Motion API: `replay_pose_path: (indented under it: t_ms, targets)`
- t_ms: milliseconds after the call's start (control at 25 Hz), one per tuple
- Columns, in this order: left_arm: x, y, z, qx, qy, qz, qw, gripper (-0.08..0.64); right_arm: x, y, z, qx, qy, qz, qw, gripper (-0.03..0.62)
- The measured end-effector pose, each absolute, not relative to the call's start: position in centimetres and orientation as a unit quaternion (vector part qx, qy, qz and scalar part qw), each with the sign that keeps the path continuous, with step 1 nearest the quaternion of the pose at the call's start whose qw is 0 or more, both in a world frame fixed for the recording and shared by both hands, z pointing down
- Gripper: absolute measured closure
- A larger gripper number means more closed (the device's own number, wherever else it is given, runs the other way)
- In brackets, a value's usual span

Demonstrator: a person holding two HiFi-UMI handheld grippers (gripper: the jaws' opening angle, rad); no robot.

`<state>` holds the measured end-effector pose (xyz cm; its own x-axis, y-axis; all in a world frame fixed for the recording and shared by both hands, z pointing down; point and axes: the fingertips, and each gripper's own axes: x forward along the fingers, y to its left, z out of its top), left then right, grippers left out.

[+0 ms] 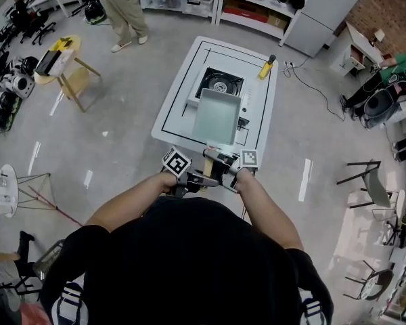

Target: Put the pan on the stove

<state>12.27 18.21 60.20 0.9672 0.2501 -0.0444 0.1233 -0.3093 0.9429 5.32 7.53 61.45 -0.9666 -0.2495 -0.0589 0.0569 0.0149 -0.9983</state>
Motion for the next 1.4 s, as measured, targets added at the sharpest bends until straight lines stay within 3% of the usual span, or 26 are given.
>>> replay_pose_path:
  t_ms: [1400]
  targets:
    - [9.4,11.3,61.0,0.786,0.162,0.075,0.591,0.480,3.8,0.0,62.6,-0.113,0.685,-0.704,0.150,0.453]
